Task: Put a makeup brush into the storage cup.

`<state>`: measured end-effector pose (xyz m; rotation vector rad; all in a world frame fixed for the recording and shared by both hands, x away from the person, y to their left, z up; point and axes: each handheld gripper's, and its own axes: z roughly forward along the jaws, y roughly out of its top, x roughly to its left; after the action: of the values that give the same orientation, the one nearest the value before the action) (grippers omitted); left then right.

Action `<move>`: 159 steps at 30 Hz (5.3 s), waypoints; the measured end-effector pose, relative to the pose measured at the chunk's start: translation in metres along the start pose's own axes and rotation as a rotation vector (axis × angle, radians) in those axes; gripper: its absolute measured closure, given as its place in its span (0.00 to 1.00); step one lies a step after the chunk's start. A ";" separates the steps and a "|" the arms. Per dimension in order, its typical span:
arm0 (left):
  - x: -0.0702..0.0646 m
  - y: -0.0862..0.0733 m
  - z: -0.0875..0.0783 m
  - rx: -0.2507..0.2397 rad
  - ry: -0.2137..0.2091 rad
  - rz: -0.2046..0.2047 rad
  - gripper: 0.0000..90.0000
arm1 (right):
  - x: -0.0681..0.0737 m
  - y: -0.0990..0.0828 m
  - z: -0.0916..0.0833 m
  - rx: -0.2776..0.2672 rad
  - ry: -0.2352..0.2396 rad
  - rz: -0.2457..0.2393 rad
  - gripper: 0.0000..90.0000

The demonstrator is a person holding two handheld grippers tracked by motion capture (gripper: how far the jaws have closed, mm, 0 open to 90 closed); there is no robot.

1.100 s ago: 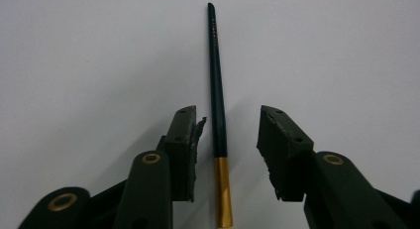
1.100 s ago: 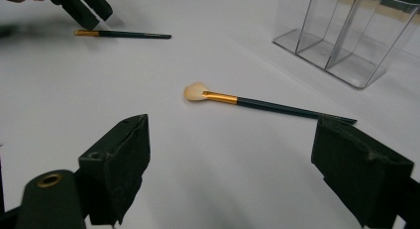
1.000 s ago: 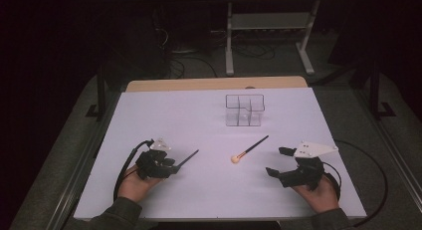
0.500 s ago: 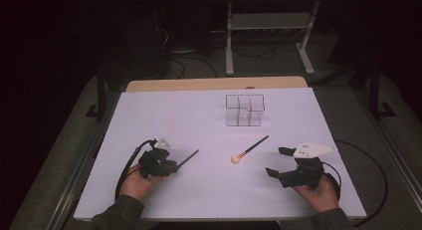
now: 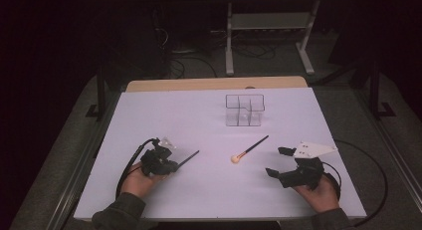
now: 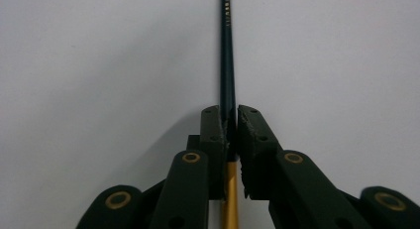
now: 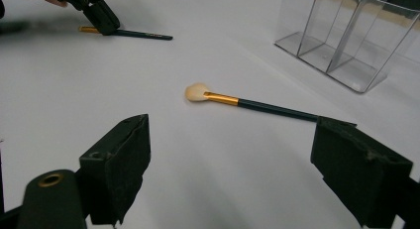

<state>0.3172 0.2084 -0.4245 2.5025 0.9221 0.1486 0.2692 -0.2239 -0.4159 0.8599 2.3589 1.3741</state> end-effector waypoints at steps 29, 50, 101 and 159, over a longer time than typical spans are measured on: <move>0.006 0.009 -0.014 -0.023 -0.057 0.028 0.93 | 0.001 0.005 0.008 0.104 0.074 -0.025 0.20; -0.008 0.031 -0.056 -0.094 -0.112 0.160 0.93 | -0.003 0.053 0.012 0.149 0.142 -0.077 0.16; -0.070 0.089 -0.052 -0.086 -0.202 0.399 0.93 | 0.025 0.136 0.062 0.303 0.373 -0.361 0.31; -0.096 0.103 -0.045 -0.076 -0.263 0.516 0.91 | 0.038 0.124 0.080 0.396 0.604 -0.456 0.92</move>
<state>0.2925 0.0964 -0.3319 2.5548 0.1541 0.0153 0.3240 -0.0984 -0.3480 -0.0724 3.0829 1.0890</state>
